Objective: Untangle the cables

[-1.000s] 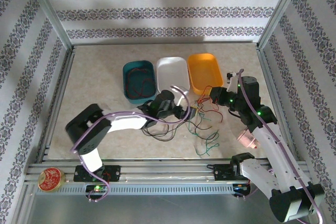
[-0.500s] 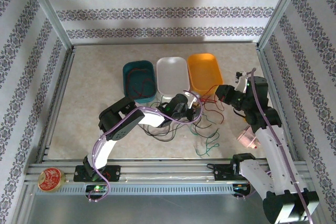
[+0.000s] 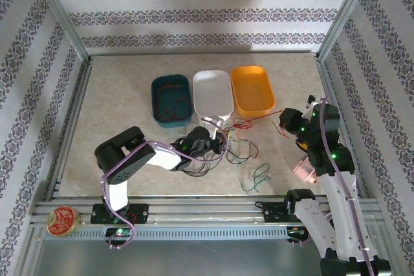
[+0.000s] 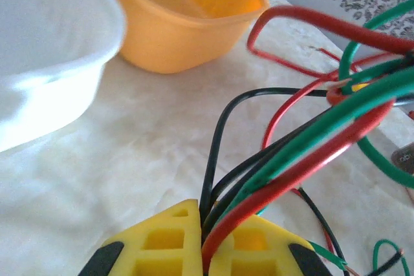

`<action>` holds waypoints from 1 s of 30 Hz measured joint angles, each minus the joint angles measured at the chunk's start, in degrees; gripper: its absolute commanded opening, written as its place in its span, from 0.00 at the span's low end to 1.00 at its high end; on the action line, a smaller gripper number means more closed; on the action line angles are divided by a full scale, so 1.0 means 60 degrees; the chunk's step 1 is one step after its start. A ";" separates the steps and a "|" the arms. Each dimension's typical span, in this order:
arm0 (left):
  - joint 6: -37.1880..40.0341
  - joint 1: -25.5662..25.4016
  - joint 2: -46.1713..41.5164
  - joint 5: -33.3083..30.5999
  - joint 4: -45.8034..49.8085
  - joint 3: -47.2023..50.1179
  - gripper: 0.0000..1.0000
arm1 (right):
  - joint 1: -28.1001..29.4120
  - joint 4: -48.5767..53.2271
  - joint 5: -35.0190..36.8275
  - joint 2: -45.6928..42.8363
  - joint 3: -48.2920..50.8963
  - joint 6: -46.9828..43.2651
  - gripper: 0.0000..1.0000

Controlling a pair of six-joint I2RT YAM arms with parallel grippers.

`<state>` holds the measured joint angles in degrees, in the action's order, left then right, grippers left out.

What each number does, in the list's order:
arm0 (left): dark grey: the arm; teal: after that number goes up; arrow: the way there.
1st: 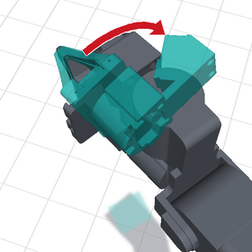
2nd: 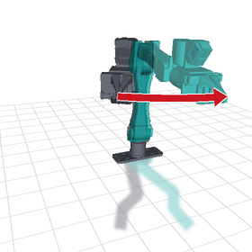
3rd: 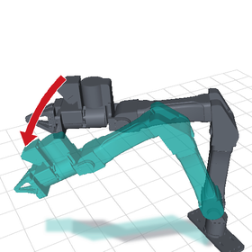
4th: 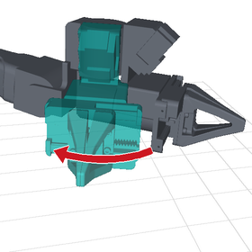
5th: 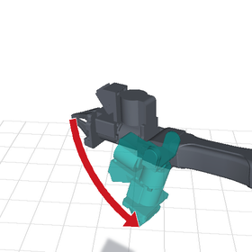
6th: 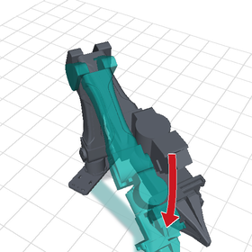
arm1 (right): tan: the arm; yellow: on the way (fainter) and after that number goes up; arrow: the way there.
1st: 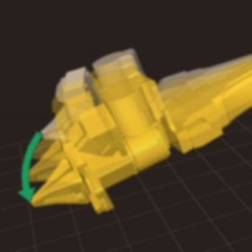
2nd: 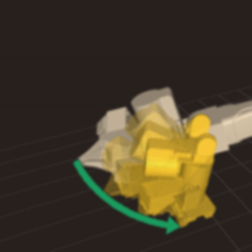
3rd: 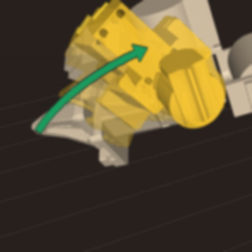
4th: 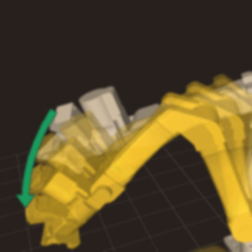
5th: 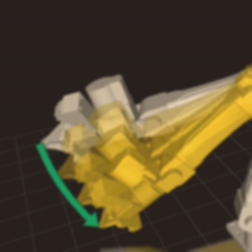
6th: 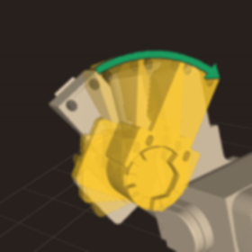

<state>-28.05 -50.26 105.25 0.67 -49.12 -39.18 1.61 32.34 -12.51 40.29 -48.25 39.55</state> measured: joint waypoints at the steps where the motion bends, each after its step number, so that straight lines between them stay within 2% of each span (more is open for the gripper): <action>1: -0.0073 0.0004 -0.0219 -0.0237 0.0011 0.0353 0.00 | -0.0011 0.0000 0.0131 0.0007 0.0000 0.0018 0.00; 3: -0.0157 0.0000 -0.0546 -0.0659 0.0160 0.0874 0.00 | -0.0040 0.0007 0.0273 0.0040 0.0000 0.0087 0.00; 8: -0.0375 0.0117 -0.1534 -0.2226 0.1541 0.1945 0.00 | -0.0189 -0.0270 0.1508 0.0058 -0.0004 0.0251 0.00; 12: -0.0375 0.0197 -0.2382 -0.2962 0.2382 0.2233 0.00 | -0.0189 -0.0273 0.2291 0.0073 -0.0033 0.0321 0.00; 18: -0.0295 0.0211 -0.2947 -0.3220 0.2860 0.2324 0.01 | -0.0040 -0.0798 0.1563 0.0517 -0.0481 0.0200 0.00; 20: -0.0186 0.0211 -0.2943 -0.3122 0.2845 0.2368 0.22 | 0.0455 -0.1002 0.1264 0.0670 -0.0736 0.0087 0.00; 23: 0.0033 0.0211 -0.2987 -0.2852 0.2790 0.2368 0.44 | 0.1464 -0.1275 0.1009 0.0911 -0.1239 -0.0076 0.00; 26: 0.0157 0.0211 -0.3330 -0.2670 0.2747 0.2368 0.72 | 0.2455 -0.1679 0.0889 0.1457 -0.1861 -0.0135 0.00; 28: 0.0193 0.0211 -0.3789 -0.2703 0.2714 0.2364 0.82 | 0.3013 -0.2018 0.0882 0.2000 -0.2310 -0.0160 0.00; 30: 0.0251 0.0208 -0.4513 -0.2973 0.2707 0.2342 0.84 | 0.3530 -0.2517 0.0852 0.2750 -0.2827 -0.0157 0.00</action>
<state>-26.55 -49.01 78.17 -17.17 -32.88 -25.12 22.79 17.23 -7.40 56.80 -65.21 38.61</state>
